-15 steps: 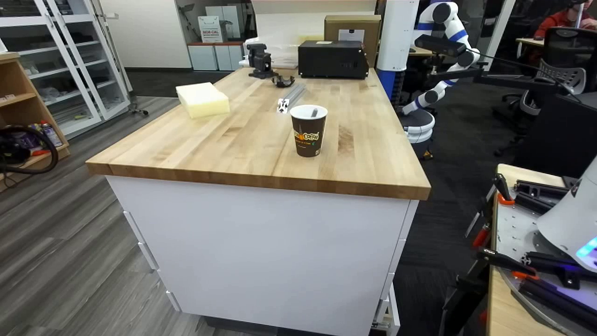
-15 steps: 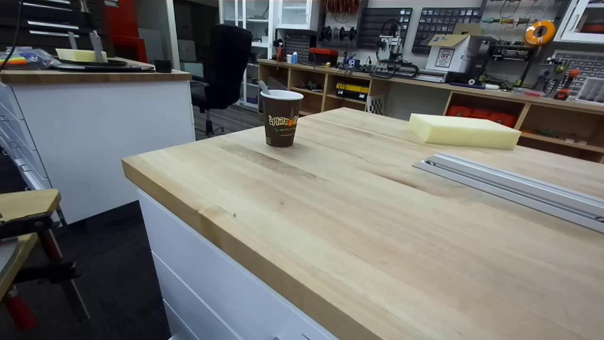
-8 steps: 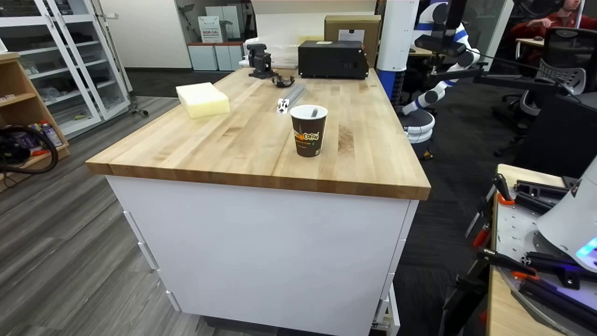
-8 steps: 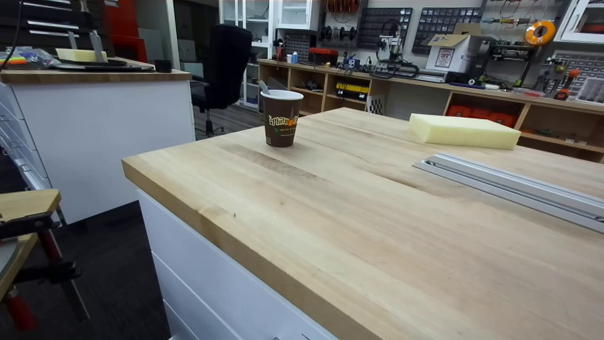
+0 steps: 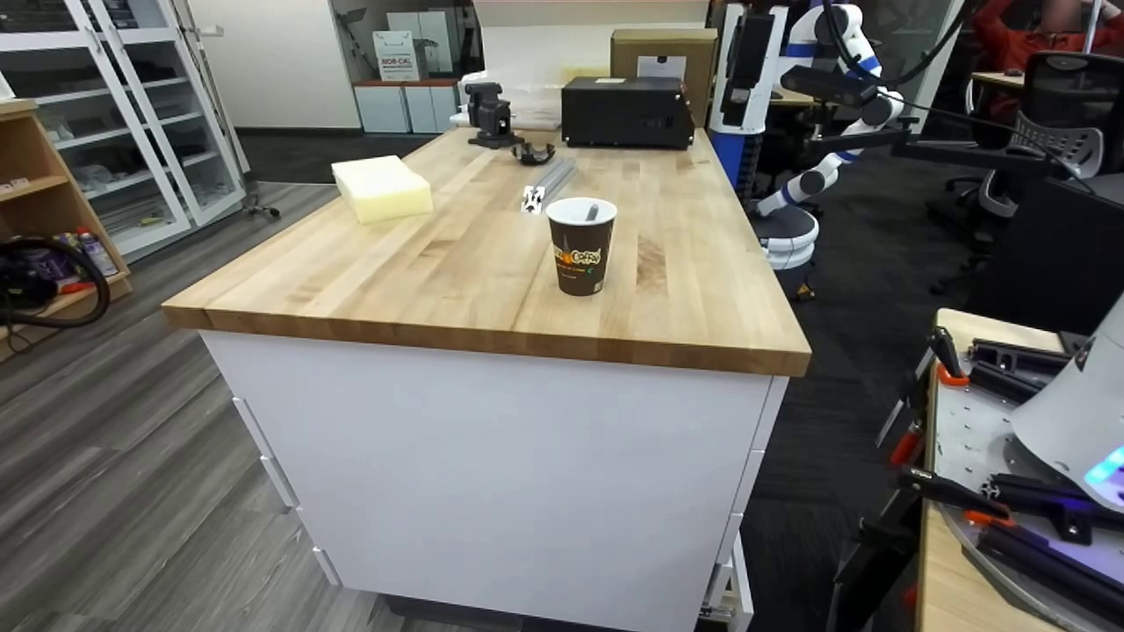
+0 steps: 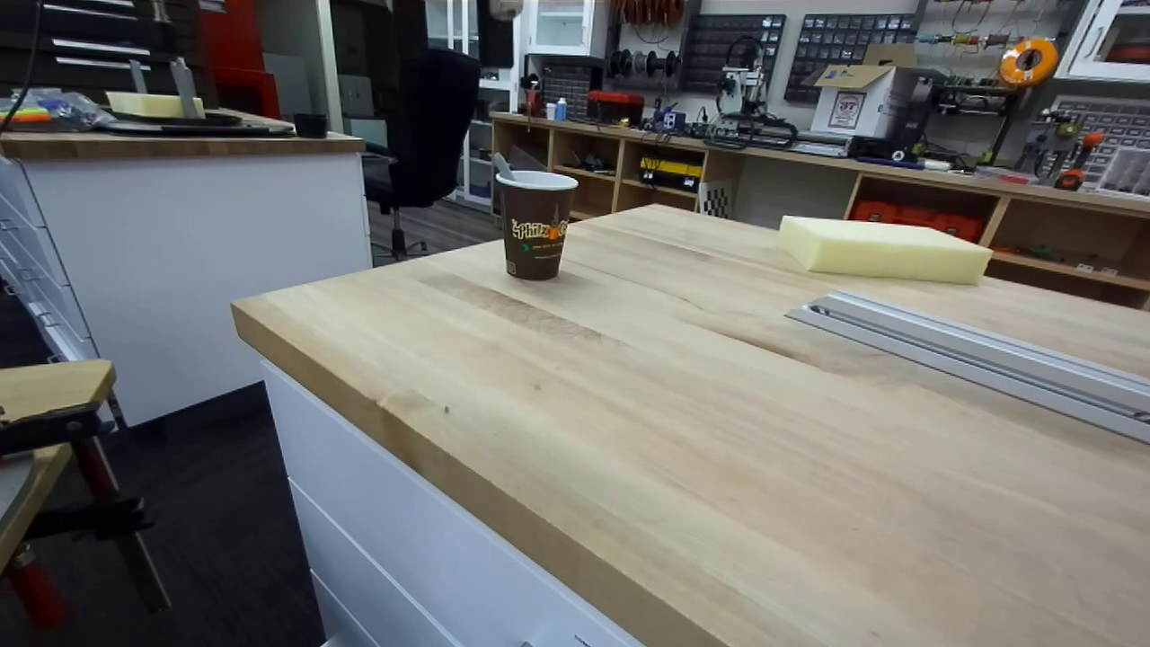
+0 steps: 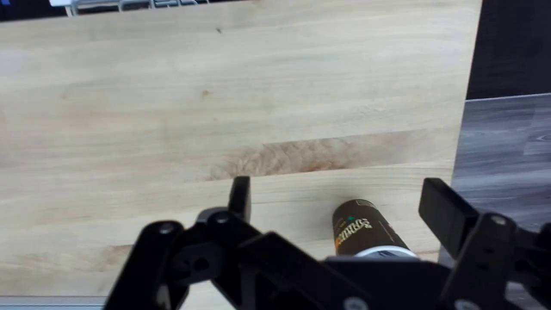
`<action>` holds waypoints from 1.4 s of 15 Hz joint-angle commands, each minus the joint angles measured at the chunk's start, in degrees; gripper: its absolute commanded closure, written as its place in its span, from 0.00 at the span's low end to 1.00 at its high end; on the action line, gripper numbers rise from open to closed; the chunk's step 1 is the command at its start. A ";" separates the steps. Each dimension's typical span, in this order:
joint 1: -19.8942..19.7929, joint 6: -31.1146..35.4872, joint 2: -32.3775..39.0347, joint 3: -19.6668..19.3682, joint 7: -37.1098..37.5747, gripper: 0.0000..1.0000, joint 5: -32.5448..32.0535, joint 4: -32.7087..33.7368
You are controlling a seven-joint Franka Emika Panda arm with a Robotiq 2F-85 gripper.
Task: Remove the marker from the cup and put it on the table
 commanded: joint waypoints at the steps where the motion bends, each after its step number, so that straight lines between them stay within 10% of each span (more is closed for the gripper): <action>1: 1.45 -0.14 7.38 1.47 -4.96 0.00 3.48 6.95; 21: 1.88 -0.18 22.62 13.50 -12.84 0.00 6.41 17.88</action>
